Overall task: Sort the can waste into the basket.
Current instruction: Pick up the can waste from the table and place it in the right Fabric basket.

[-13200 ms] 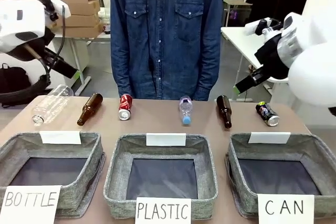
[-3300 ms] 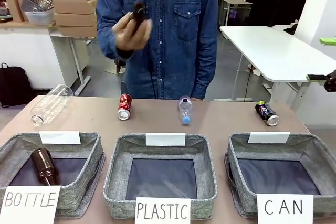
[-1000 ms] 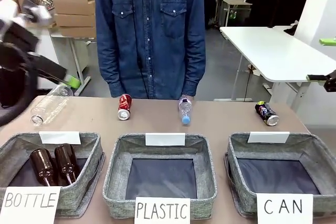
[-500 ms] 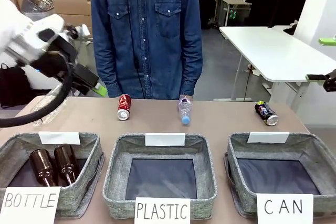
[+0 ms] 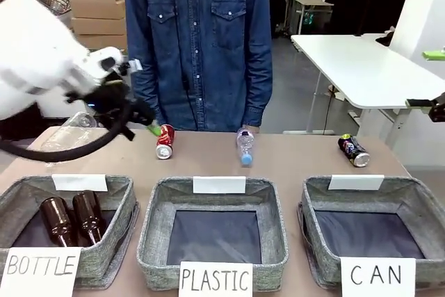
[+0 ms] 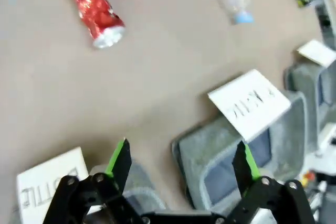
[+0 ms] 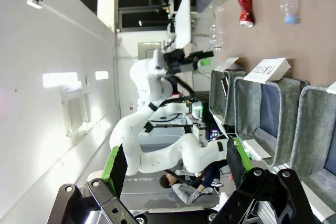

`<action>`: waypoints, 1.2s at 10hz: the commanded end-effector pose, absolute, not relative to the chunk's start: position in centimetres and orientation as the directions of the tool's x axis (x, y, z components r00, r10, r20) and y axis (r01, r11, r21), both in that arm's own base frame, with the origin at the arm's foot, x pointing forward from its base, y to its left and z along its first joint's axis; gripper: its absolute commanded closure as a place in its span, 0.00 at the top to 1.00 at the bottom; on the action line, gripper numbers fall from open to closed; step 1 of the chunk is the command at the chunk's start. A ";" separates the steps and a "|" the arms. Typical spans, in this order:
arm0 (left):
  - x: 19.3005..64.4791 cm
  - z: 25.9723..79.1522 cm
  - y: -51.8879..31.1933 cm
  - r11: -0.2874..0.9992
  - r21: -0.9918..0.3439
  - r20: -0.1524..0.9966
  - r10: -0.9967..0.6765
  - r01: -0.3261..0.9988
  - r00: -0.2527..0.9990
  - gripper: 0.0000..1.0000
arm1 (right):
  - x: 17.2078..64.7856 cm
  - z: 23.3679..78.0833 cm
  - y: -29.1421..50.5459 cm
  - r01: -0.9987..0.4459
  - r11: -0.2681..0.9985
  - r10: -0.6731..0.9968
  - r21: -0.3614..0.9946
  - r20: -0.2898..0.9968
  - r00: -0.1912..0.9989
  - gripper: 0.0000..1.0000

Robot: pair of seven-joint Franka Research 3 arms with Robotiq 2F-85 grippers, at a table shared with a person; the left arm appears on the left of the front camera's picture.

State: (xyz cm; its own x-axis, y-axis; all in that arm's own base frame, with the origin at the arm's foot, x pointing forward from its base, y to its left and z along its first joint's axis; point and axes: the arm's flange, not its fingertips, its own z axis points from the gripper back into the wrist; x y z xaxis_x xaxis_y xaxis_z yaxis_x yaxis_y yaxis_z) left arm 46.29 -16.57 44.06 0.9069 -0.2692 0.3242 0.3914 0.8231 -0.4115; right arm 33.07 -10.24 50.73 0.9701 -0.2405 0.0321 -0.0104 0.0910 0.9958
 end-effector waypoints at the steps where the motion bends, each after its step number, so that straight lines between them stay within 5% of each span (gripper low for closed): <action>1: 49.1 44.6 -19.4 0.901 -0.328 0.301 -0.187 0.285 0.935 1.00 | 33.2 50.9 -10.3 -0.039 0.079 -0.238 0.996 0.057 0.970 1.00; 5: 52.4 42.8 -17.4 0.973 -0.220 0.370 0.012 0.075 0.929 1.00 | 33.2 50.9 -10.3 -0.039 0.079 -0.238 0.996 0.057 0.970 1.00; 6: 52.5 42.4 -16.5 0.969 -0.237 0.314 0.010 0.068 0.949 1.00 | 33.2 50.9 -10.3 -0.039 0.079 -0.238 0.996 0.057 0.970 1.00; 7: 51.0 43.2 -16.0 0.895 -0.412 0.245 -0.071 0.170 0.967 1.00 | 33.2 50.9 -10.3 -0.039 0.079 -0.238 0.996 0.057 0.970 1.00; 8: 52.8 42.2 -16.6 0.963 -0.243 0.344 -0.022 0.112 0.939 1.00 | 33.2 50.9 -10.3 -0.039 0.079 -0.238 0.996 0.057 0.970 1.00; 9: 52.5 42.3 -16.2 0.950 -0.293 0.310 -0.015 0.111 0.951 1.00 | 33.2 50.9 -10.3 -0.039 0.079 -0.238 0.996 0.057 0.970 1.00; 12: 57.3 38.1 -19.2 0.985 -0.172 0.306 0.083 -0.031 0.948 1.00 | 33.2 50.9 -10.3 -0.039 0.079 -0.238 0.996 0.057 0.970 1.00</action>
